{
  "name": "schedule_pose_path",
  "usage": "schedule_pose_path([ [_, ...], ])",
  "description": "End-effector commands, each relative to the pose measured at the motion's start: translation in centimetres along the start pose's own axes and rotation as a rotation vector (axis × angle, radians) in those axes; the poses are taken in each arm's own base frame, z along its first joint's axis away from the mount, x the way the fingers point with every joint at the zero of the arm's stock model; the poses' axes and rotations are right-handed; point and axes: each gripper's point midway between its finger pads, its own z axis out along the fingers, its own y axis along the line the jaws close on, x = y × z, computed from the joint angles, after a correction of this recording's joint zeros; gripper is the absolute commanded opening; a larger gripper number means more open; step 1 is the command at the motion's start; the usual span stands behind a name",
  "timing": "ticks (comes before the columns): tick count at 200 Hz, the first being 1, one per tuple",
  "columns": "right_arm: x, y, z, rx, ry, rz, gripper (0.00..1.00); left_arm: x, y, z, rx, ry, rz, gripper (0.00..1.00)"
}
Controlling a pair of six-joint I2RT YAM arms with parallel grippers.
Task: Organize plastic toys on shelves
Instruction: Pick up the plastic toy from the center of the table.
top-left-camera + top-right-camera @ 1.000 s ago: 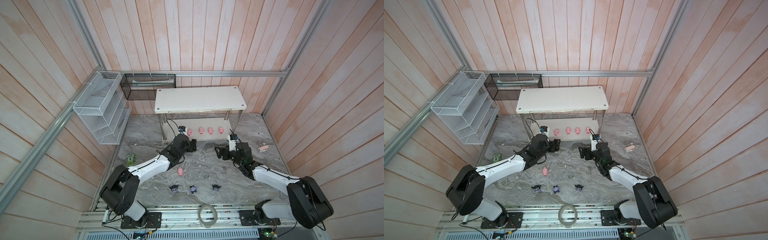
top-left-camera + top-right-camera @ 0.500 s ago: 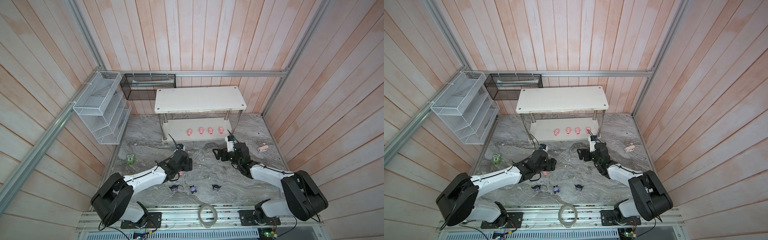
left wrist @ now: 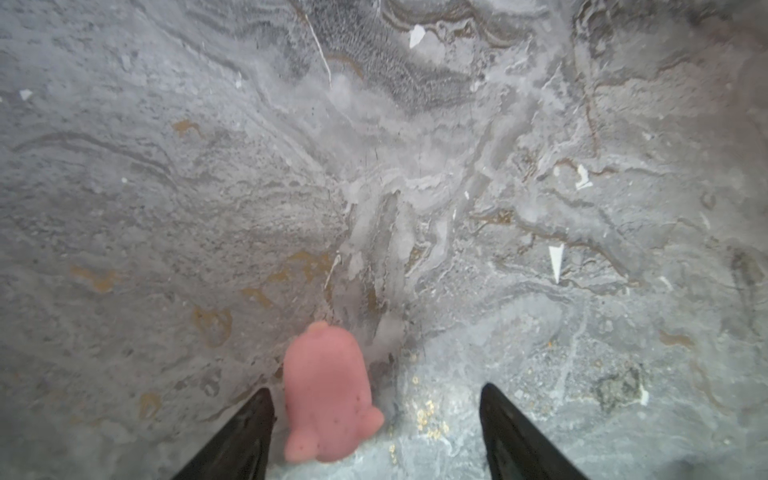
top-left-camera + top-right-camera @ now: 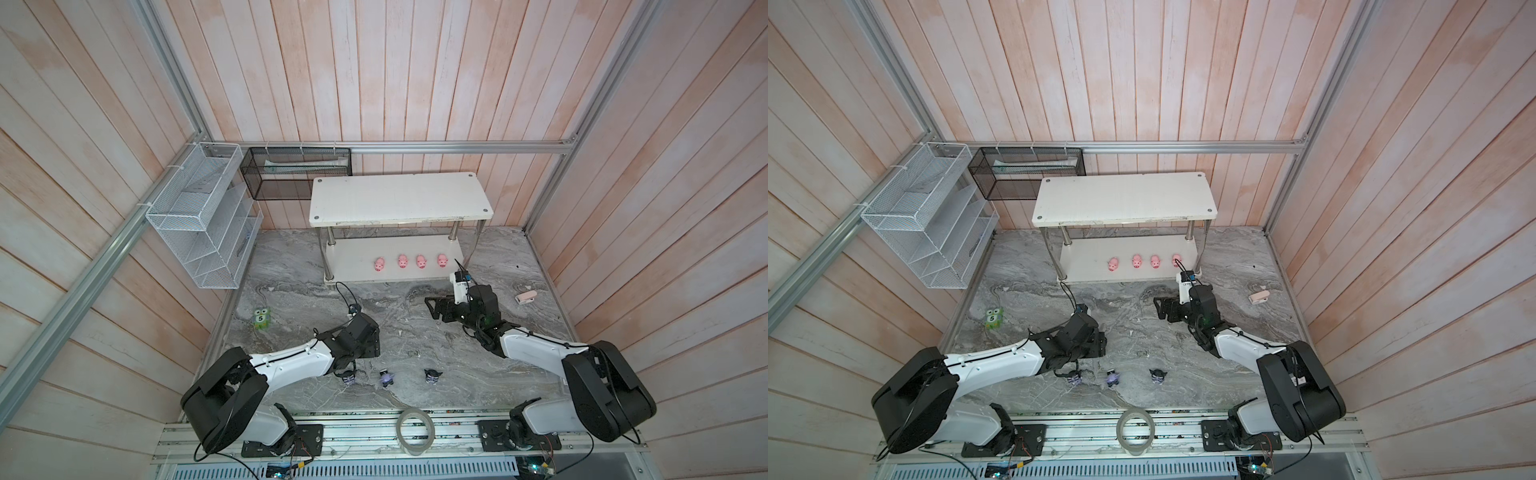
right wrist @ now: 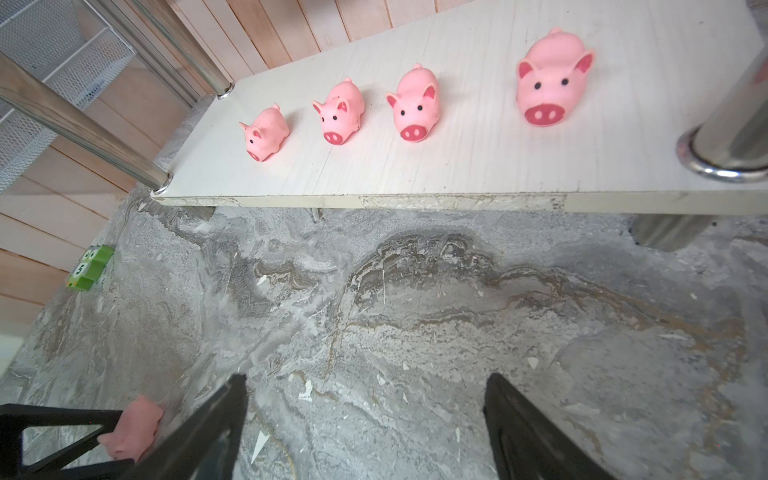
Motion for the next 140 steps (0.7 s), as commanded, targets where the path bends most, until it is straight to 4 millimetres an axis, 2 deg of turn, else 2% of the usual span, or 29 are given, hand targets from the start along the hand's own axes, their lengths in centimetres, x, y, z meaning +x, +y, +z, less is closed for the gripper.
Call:
schedule_pose_path([
  [1,-0.7,0.3,0.1,-0.016,-0.021,0.006,0.89,0.6,0.7,0.2,-0.052,0.007,-0.016,0.76],
  [67,-0.5,0.3,0.5,-0.023,-0.010,0.008,0.89,1.0,1.1,0.8,-0.084,0.012,-0.030,0.66],
  [140,-0.4,0.3,0.9,-0.026,0.001,0.005,0.89,0.5,1.2,1.4,-0.113,-0.002,-0.013,0.46],
])
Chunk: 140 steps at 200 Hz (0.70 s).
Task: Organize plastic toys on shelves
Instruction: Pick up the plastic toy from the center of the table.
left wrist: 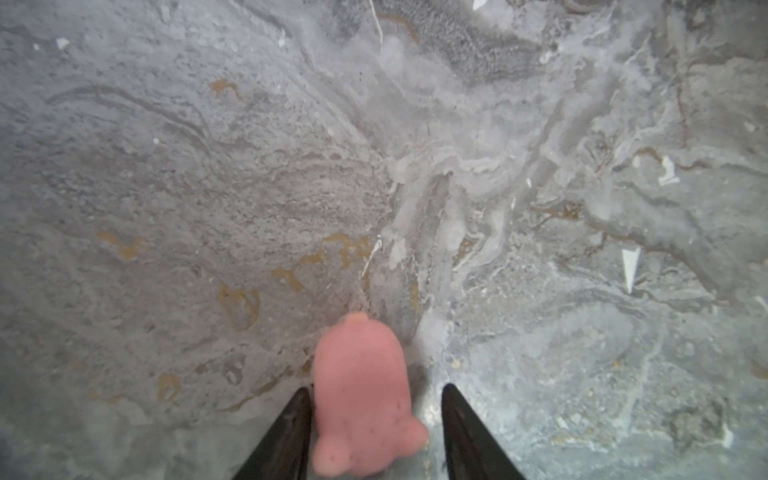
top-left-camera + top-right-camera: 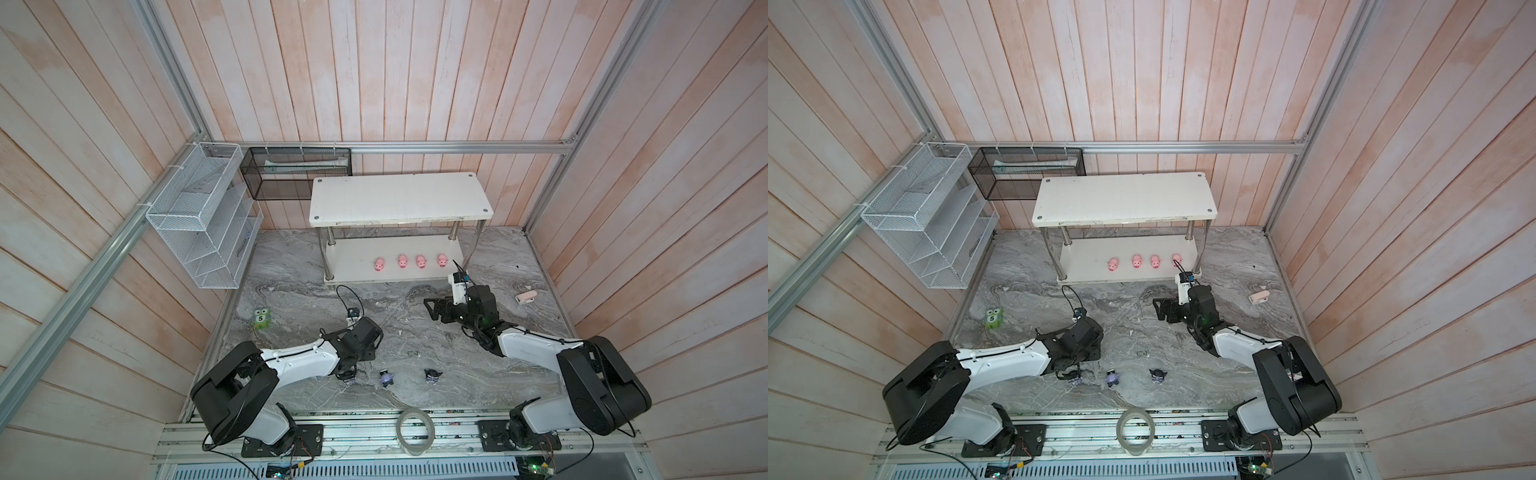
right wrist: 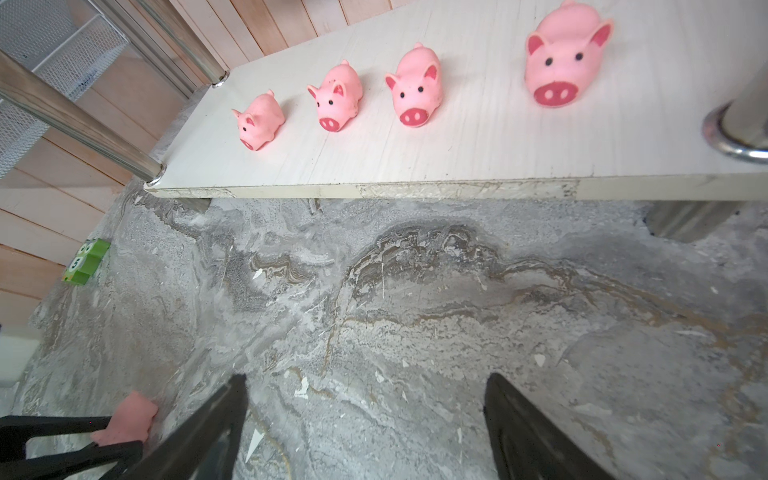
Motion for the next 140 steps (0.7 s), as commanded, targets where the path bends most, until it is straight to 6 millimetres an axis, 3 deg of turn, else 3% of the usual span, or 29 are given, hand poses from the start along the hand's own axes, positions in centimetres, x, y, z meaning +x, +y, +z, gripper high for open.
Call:
schedule_pose_path([
  [1,-1.2,0.5,0.3,-0.022,-0.021,0.000,0.89,-0.3,-0.1,0.4,-0.022,-0.007,0.011,0.45],
  [90,-1.1,0.4,0.7,-0.021,-0.013,0.000,0.89,-2.7,-1.1,-0.9,-0.017,-0.067,0.075,0.36],
  [140,-1.0,0.4,0.8,-0.022,-0.012,0.005,0.89,-9.0,-2.5,-3.6,0.047,-0.233,0.105,0.35],
])
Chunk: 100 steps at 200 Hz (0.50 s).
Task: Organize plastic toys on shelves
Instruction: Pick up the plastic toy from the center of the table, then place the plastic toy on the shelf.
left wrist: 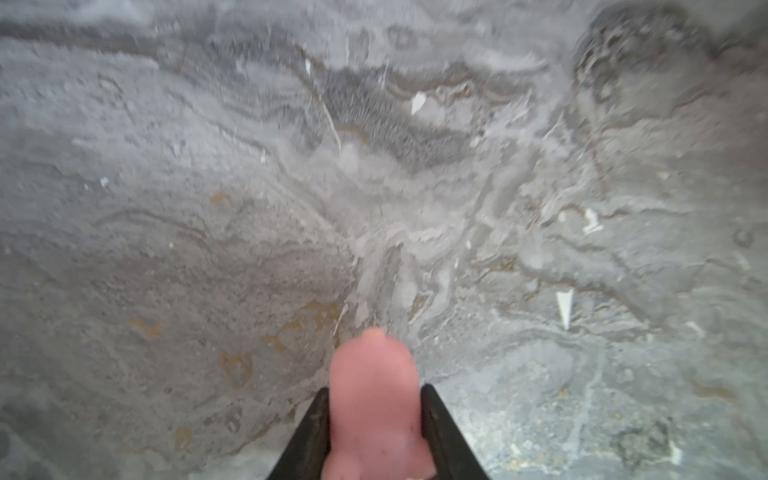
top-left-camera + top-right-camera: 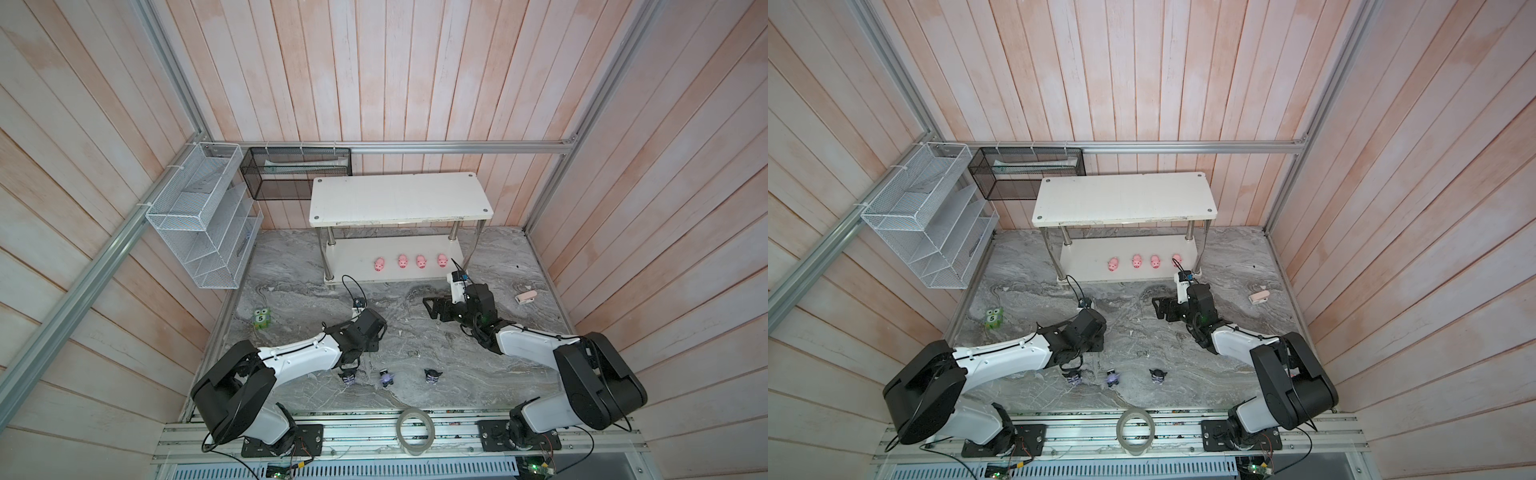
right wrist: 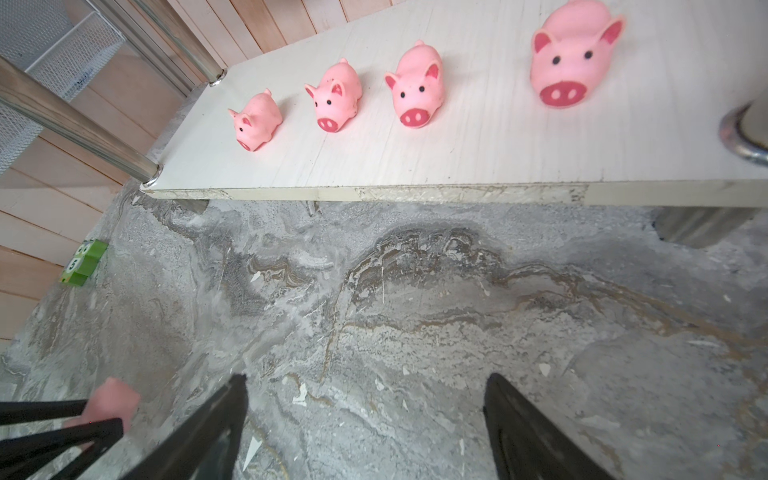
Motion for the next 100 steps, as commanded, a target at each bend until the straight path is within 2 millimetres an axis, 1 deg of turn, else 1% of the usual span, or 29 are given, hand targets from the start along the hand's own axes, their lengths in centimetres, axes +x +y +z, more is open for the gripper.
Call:
schedule_pose_path([
  [1,-0.9,0.5,0.3,-0.022,-0.020,0.003,0.89,-5.0,-0.4,-1.5,0.026,-0.133,0.022,0.35],
  [28,-0.9,0.5,0.1,-0.022,-0.024,0.002,0.89,-9.9,0.3,-2.1,0.047,-0.262,0.028,0.35],
  [46,-1.0,0.4,0.1,-0.020,-0.025,-0.002,0.89,-12.5,0.6,-1.9,0.053,-0.320,0.049,0.35],
  [72,-1.0,0.4,0.1,-0.017,-0.027,-0.007,0.89,-15.3,0.4,-1.3,0.053,-0.357,0.093,0.35],
  [100,-1.0,0.2,0.0,-0.009,-0.030,-0.007,0.89,-17.3,1.0,-0.3,0.055,-0.379,0.092,0.35],
])
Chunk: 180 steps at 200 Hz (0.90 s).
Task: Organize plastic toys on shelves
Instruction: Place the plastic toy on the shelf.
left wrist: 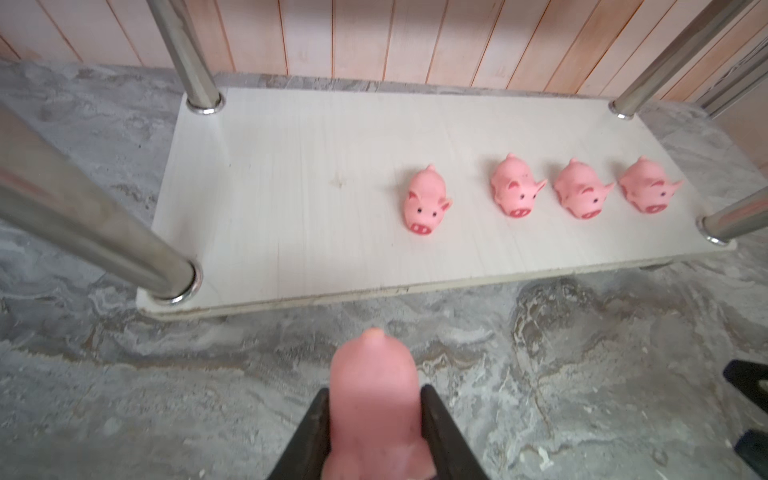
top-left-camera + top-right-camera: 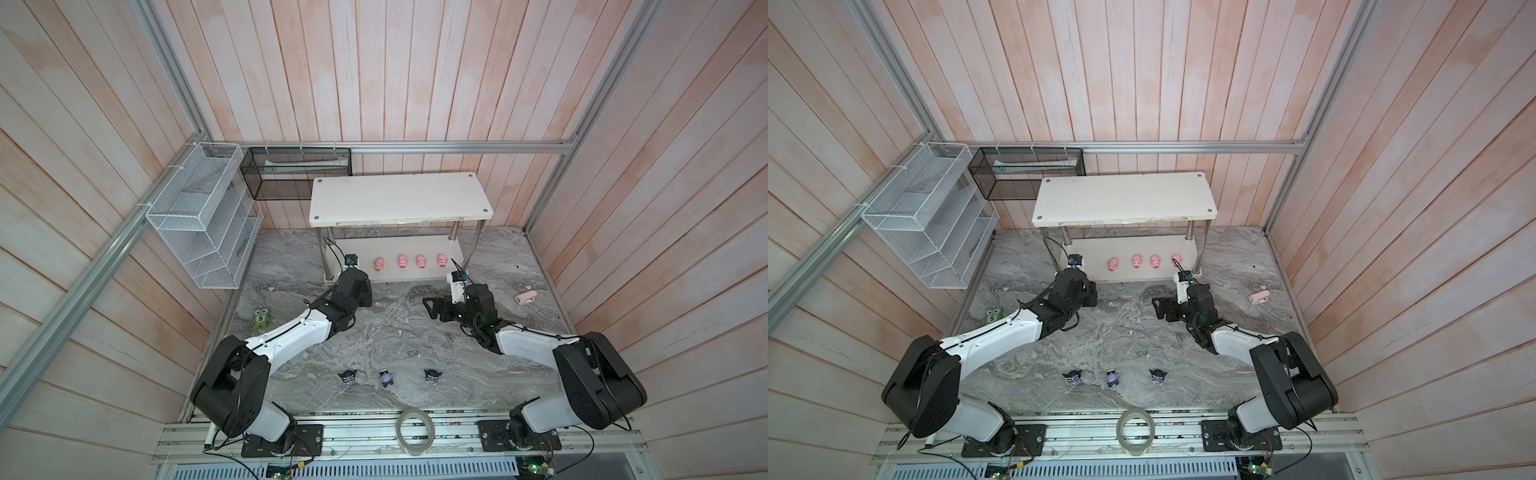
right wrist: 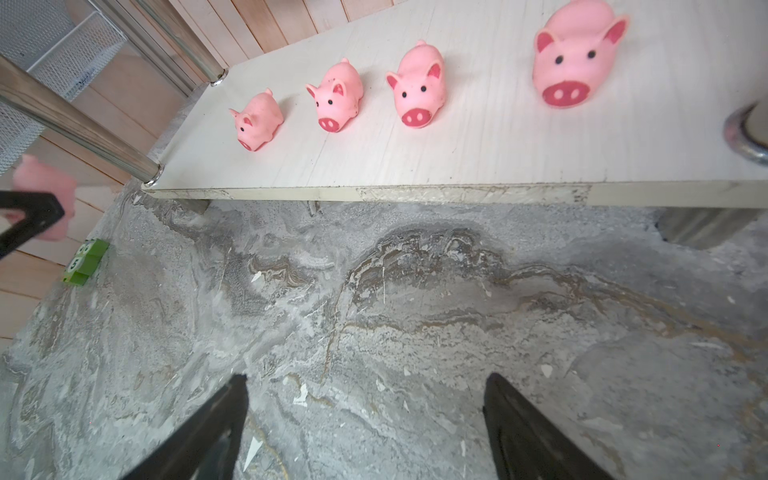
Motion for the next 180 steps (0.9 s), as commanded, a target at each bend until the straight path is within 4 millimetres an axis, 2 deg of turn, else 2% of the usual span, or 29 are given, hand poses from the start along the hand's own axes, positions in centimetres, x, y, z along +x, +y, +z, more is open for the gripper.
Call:
schedule_pose_path([
  [1,-1.0,0.2,0.0,-0.006,-0.029,-0.006,0.89,-2.0,-0.1,1.2,0.029,-0.047,0.043,0.35],
  [42,-0.8,0.0,0.1,-0.003,-0.023,-0.006,0.89,-3.2,1.3,3.1,0.001,-0.062,0.047,0.35],
  [68,-0.9,-0.2,0.1,0.003,-0.026,-0.005,0.89,-3.8,1.5,4.0,0.004,-0.073,0.058,0.35],
  [180,-0.6,-0.7,0.1,0.015,-0.021,0.004,0.89,-4.2,2.9,8.3,-0.025,-0.046,0.050,0.36],
])
